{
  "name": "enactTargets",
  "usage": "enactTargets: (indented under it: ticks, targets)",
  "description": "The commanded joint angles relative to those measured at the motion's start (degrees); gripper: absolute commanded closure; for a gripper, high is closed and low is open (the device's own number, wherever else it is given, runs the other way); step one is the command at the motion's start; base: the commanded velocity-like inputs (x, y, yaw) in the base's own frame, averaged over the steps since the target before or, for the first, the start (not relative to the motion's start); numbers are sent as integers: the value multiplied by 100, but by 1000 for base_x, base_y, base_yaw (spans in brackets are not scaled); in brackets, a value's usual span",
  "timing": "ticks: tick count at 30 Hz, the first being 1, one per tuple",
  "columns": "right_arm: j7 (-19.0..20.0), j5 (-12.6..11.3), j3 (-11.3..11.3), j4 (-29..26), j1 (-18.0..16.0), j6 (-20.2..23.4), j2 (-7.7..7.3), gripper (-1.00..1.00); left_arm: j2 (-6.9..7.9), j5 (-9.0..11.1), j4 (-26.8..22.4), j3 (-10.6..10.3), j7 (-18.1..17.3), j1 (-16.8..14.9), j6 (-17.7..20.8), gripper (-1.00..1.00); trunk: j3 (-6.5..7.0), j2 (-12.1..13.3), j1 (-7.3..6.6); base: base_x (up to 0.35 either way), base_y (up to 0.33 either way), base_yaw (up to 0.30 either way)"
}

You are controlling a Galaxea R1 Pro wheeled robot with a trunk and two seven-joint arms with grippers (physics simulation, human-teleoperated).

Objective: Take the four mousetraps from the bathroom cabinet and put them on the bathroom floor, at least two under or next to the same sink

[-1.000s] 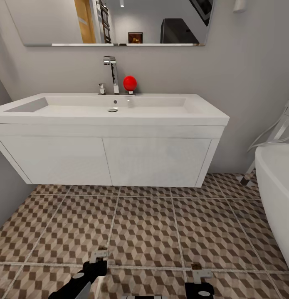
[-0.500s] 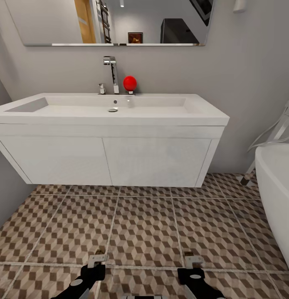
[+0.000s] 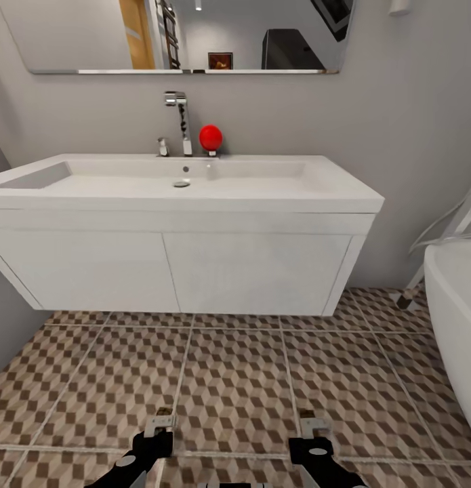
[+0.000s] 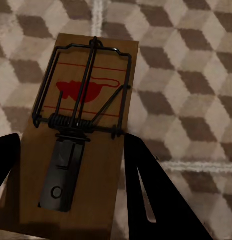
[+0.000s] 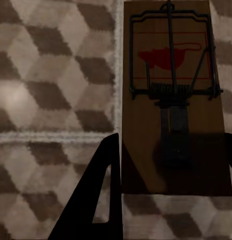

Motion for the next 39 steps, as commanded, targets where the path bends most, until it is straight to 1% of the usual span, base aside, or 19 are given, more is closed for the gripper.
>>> enactTargets:
  ticks: [1, 13, 26, 28, 39]
  targets:
    - [-22, 22, 17, -1, -2, 14, -2, 100, 4, 28, -2, -50, 35, -3, -15, 100, -5, -1, 2, 313, 0, 0]
    - [-22, 23, 20, -1, -2, 14, -22, 100, -11, 28, -12, -43, 35, -3, -4, 100, -5, -1, 2, 314, 0, 0]
    - [-22, 23, 20, -1, -2, 14, -22, 100, -5, 48, -17, -40, 36, -3, 22, 100, -5, -1, 2, 261, 0, 0]
    - [-22, 23, 20, -1, -2, 14, -22, 100, -5, 52, -17, -40, 35, -3, 23, 100, -5, -1, 2, 167, 0, 0]
    - [-22, 26, 28, -1, -2, -1, -33, 100, -13, 66, -9, -40, 35, -3, 23, 100, -5, -1, 2, 6, 0, 0]
